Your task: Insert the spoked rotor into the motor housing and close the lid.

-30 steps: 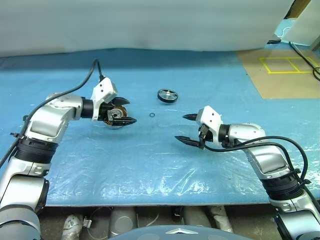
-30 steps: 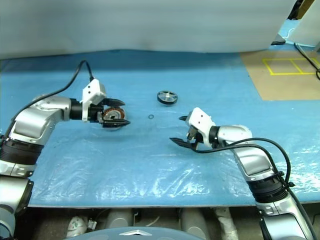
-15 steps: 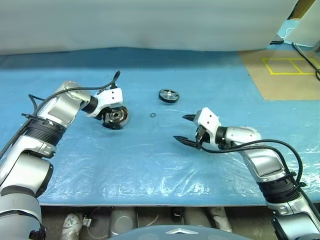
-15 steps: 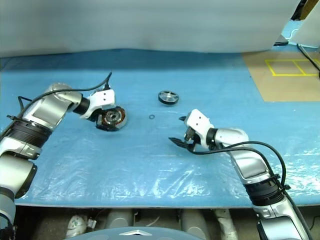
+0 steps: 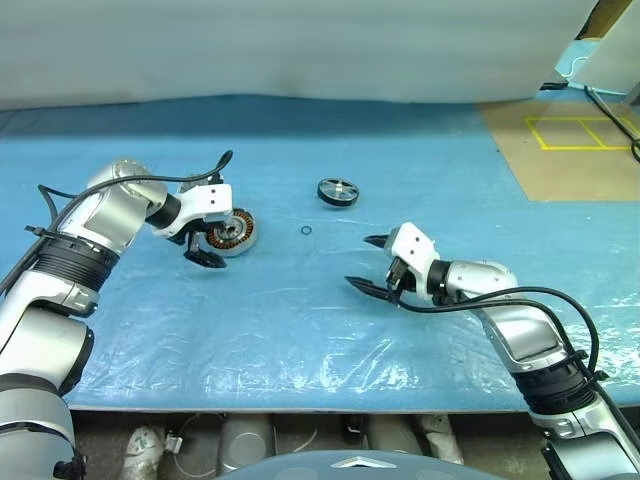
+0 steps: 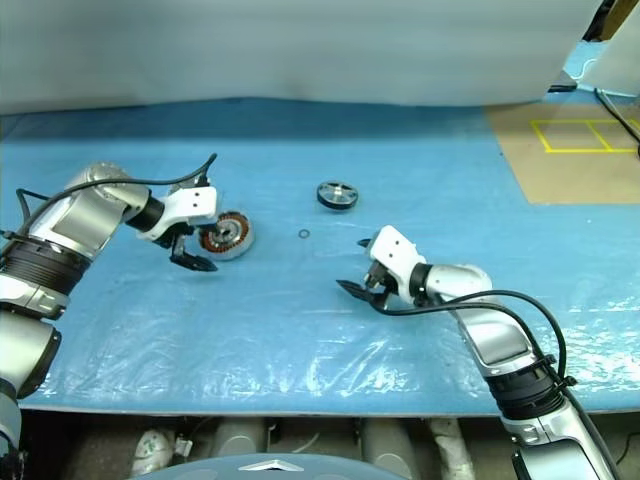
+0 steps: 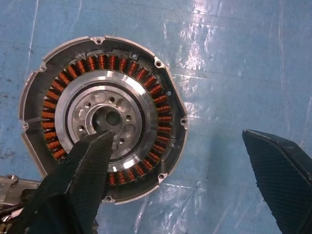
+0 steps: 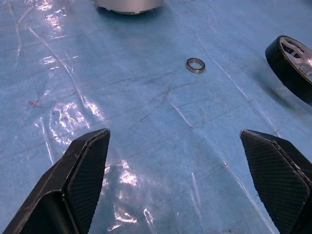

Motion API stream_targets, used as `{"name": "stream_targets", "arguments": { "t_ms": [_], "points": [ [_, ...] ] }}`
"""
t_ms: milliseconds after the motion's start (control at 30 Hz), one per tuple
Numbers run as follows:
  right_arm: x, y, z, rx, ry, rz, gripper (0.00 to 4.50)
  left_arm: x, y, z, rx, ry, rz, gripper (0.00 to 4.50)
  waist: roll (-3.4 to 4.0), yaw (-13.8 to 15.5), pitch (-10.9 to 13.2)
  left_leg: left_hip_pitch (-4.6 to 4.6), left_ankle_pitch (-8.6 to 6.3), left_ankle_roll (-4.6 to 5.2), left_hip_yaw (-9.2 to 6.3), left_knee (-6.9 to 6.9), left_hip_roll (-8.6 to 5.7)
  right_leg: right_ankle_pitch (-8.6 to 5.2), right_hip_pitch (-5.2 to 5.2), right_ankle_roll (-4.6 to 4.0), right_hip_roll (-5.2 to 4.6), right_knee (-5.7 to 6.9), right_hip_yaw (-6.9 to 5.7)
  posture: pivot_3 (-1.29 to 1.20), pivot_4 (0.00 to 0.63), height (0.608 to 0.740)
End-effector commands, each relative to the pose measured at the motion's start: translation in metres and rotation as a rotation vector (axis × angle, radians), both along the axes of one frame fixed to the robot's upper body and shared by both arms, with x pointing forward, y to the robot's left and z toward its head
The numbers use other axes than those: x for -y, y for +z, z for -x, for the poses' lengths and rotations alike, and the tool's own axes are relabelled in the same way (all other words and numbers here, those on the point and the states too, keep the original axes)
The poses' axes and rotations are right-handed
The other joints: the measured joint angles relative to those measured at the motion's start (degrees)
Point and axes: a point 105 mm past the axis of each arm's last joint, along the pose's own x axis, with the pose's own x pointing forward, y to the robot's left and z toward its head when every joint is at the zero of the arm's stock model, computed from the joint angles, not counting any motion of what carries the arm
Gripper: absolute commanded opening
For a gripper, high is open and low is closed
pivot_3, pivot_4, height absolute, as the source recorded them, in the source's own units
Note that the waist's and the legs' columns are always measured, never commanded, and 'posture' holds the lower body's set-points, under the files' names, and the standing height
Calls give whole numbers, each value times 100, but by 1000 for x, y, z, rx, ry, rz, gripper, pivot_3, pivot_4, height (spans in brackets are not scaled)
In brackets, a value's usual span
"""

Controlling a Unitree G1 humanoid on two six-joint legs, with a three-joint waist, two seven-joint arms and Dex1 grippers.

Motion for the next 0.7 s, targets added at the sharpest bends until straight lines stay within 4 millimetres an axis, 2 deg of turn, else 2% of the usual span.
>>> {"name": "stream_targets", "arguments": {
  "t_ms": [33, 367, 433, 700],
  "points": [
    [-5, 11, -1, 55, 19, -10, 4500, -2, -1, 1, -2, 20, 14, 4463, 2, 3, -1, 1, 0, 0, 0, 0, 0, 0, 2, 0, 0, 0, -1, 0, 150, 740],
    [-3, 9, -1, 56, 12, 4, 4500, 14, -14, -1, 12, -9, 25, 4463, 10, 23, -1, 74, -1, 1, -3, -6, -5, -17, 87, 21, -43, -4, -21, 0, 150, 740],
    [-2, 7, 0, 55, 11, 6, 4500, 13, -17, -2, 25, -23, 6, 4463, 11, 19, -2, 74, -1, 1, -4, -6, -12, -30, 90, 43, -70, -2, -40, 0, 150, 740],
    [-1, 7, 0, 54, 5, 12, 4500, 10, -15, -15, 99, -18, -36, 4463, 33, 26, -15, 73, -1, 2, -5, -11, -16, -18, 110, 23, -95, -2, -68, 0, 150, 740]
  ]
}}
